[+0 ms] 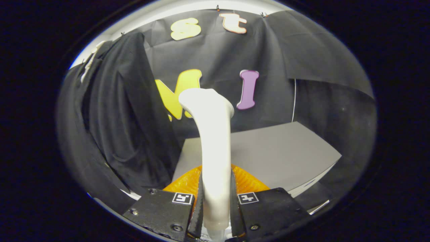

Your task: Iron the clothes twice with a garment steamer, once on the left side and once on the right side.

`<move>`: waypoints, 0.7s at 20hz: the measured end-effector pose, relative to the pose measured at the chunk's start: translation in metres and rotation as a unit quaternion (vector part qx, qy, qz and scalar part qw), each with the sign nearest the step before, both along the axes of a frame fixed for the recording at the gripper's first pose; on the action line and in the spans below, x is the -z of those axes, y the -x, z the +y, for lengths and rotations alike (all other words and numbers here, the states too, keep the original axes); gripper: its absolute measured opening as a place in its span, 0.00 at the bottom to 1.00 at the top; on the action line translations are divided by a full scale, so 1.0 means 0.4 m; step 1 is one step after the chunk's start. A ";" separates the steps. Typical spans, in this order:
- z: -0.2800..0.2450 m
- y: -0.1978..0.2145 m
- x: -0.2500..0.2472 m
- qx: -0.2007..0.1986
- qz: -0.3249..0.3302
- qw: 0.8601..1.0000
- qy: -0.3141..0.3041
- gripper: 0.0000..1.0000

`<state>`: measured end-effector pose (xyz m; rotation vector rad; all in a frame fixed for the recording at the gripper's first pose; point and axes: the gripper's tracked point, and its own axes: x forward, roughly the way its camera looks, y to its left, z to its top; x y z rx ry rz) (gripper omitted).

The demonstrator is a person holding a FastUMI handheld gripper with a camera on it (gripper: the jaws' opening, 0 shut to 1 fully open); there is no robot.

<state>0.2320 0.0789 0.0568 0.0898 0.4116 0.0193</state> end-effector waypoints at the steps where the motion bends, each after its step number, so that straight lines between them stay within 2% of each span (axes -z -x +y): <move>1: 0.030 0.023 -0.034 -0.002 -0.022 1.000 -0.005 0.35; 5: 0.138 0.131 -0.149 -0.015 -0.101 0.995 -0.005 0.35; 9: 0.239 0.184 -0.239 -0.024 -0.179 0.984 0.002 0.35; 14: 0.352 0.150 -0.359 -0.038 -0.261 0.965 0.016 0.35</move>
